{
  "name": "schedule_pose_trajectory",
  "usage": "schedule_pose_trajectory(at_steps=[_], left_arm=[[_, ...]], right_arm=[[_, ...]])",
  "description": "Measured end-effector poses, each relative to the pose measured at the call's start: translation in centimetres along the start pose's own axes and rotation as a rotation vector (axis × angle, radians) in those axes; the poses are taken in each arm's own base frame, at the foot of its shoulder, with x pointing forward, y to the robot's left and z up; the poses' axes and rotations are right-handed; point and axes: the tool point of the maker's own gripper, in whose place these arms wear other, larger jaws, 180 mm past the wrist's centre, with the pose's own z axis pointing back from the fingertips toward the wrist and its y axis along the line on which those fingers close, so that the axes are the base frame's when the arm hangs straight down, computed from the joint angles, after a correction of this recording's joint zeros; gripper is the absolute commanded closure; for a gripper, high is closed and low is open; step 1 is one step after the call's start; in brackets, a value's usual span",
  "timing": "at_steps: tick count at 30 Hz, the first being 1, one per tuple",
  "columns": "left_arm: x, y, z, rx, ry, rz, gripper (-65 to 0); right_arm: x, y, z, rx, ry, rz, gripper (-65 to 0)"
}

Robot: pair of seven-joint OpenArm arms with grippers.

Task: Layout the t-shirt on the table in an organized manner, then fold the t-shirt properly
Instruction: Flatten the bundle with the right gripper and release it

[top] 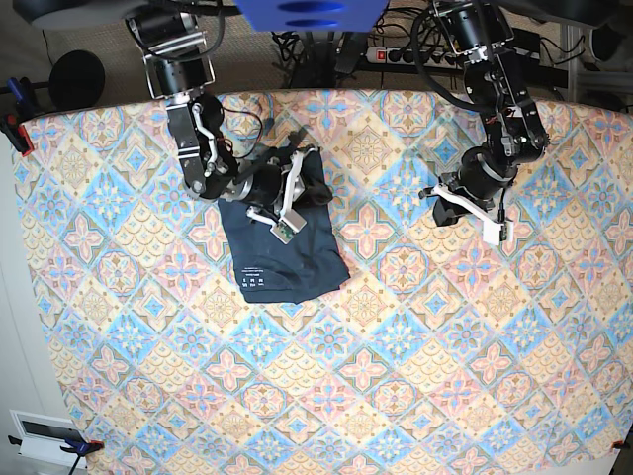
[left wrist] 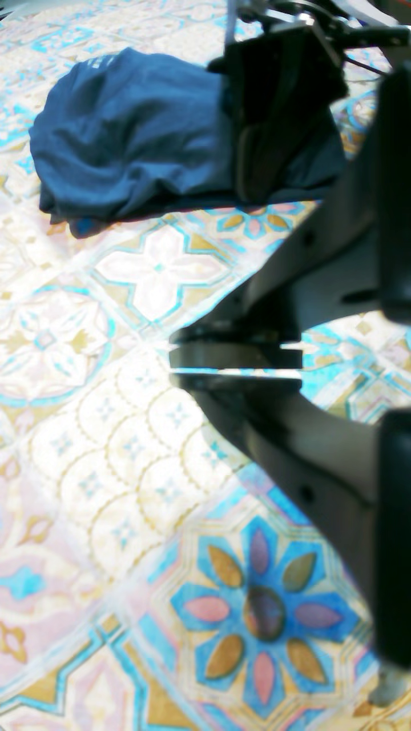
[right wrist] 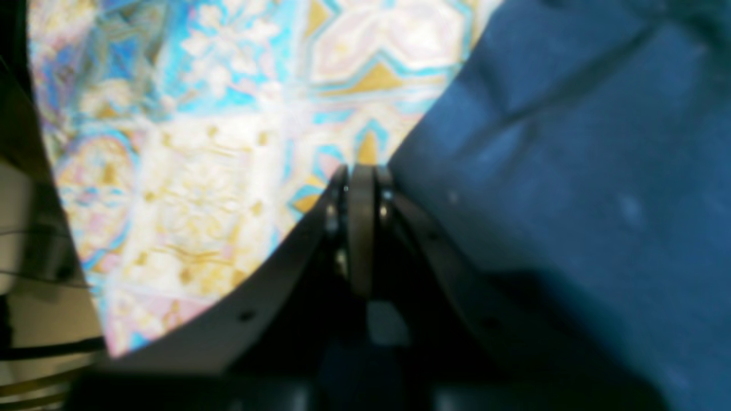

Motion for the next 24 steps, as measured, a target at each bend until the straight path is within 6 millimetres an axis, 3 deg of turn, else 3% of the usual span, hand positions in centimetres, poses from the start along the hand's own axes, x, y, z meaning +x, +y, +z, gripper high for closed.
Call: schedule_pose_trajectory(at_steps=[4, 7, 14, 24], left_arm=[[0.2, -0.1, 0.1, 0.001, -0.007, -0.006, -0.3], [0.8, -0.4, 0.4, -0.008, -0.025, -0.013, -0.3], [0.8, -0.5, 0.3, -0.011, -0.024, -0.012, -0.2], [-0.2, -1.1, 0.6, -0.050, -0.014, 0.025, -0.2]], right_arm=[[-0.3, -1.5, 1.0, -0.017, -0.047, -0.066, -0.1], [-0.9, -3.8, 2.8, -0.066, -0.069, -0.099, -0.1], [-1.9, -7.2, 6.1, -0.143, -0.036, -0.069, -0.1], [-0.9, -12.6, 10.1, -0.283, 0.063, 0.027, -0.1]])
